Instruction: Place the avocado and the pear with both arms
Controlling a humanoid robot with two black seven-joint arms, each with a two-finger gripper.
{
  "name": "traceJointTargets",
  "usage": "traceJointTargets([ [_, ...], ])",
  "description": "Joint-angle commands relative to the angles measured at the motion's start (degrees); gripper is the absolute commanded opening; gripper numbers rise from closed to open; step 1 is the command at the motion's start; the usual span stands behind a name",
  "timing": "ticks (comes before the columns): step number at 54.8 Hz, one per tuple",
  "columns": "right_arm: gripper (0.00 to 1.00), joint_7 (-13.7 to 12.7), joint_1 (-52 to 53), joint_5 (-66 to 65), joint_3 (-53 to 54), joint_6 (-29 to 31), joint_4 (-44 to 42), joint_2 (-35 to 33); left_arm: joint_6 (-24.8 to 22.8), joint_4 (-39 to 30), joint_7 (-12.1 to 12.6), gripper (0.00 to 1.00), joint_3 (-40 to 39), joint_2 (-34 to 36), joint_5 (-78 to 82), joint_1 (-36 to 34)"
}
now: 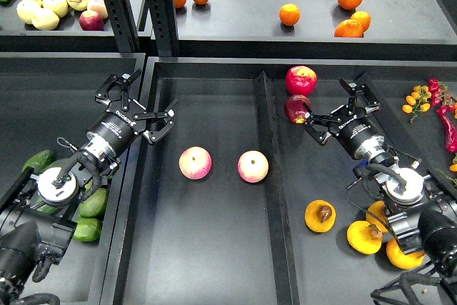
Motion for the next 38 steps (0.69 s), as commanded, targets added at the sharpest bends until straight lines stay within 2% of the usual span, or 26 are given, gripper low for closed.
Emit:
traceJointTargets([
  [1, 1.0, 0.0, 0.0, 0.0, 0.0, 0.0, -0.1, 0.0, 0.0, -0.1, -0.1, 0.99, -0.1, 0.0, -0.1, 0.1],
  [38, 1.0, 0.0, 0.0, 0.0, 0.0, 0.0, 0.0, 0.0, 0.0, -0.3, -0.3, 1.0, -0.1, 0.0, -1.8, 0.1],
])
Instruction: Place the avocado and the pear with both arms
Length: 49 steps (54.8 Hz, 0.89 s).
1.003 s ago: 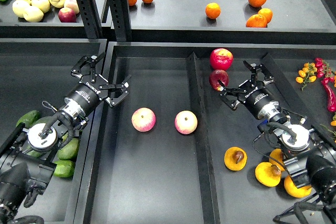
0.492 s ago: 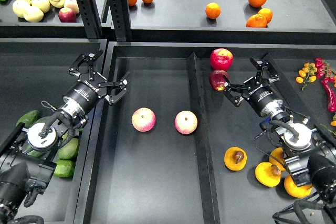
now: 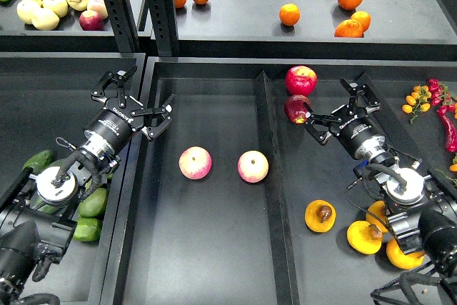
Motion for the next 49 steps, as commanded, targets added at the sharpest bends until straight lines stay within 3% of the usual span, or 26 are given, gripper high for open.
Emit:
traceJointTargets([
  [1, 1.0, 0.0, 0.0, 0.0, -0.1, 0.0, 0.0, 0.0, 0.0, 0.1, 0.0, 1.0, 0.0, 0.0, 0.0, 0.0],
  [49, 1.0, -0.1, 0.0, 0.1, -0.1, 0.0, 0.0, 0.0, 0.0, -0.3, 0.0, 1.0, -0.1, 0.0, 0.0, 0.0],
])
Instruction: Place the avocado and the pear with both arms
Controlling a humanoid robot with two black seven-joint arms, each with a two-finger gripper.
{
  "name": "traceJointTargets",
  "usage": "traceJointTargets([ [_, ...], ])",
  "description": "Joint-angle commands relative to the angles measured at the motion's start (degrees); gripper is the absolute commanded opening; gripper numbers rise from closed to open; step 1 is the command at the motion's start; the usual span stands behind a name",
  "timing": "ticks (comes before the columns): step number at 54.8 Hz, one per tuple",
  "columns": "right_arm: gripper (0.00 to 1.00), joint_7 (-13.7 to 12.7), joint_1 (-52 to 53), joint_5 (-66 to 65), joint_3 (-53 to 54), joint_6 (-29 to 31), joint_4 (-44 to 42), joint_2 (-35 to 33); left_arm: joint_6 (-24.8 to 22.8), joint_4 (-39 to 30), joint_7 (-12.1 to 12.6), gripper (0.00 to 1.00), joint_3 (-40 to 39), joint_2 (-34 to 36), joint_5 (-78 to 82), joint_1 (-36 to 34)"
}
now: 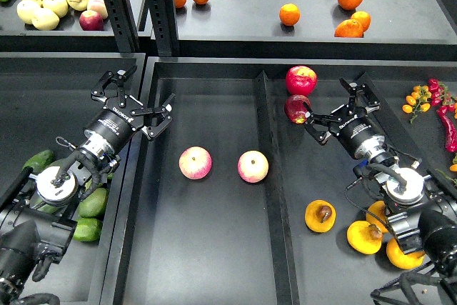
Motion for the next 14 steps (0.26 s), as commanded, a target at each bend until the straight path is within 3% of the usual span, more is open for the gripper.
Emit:
traceJointTargets([
  [1, 1.0, 0.0, 0.1, 0.0, 0.0, 0.0, 0.0, 0.0, 0.0, 0.0, 0.0, 1.0, 0.0, 0.0, 0.0, 0.0],
  [14, 1.0, 0.0, 0.1, 0.0, 0.1, 0.0, 0.0, 0.0, 0.0, 0.0, 0.0, 1.0, 0.0, 0.0, 0.0, 0.0],
])
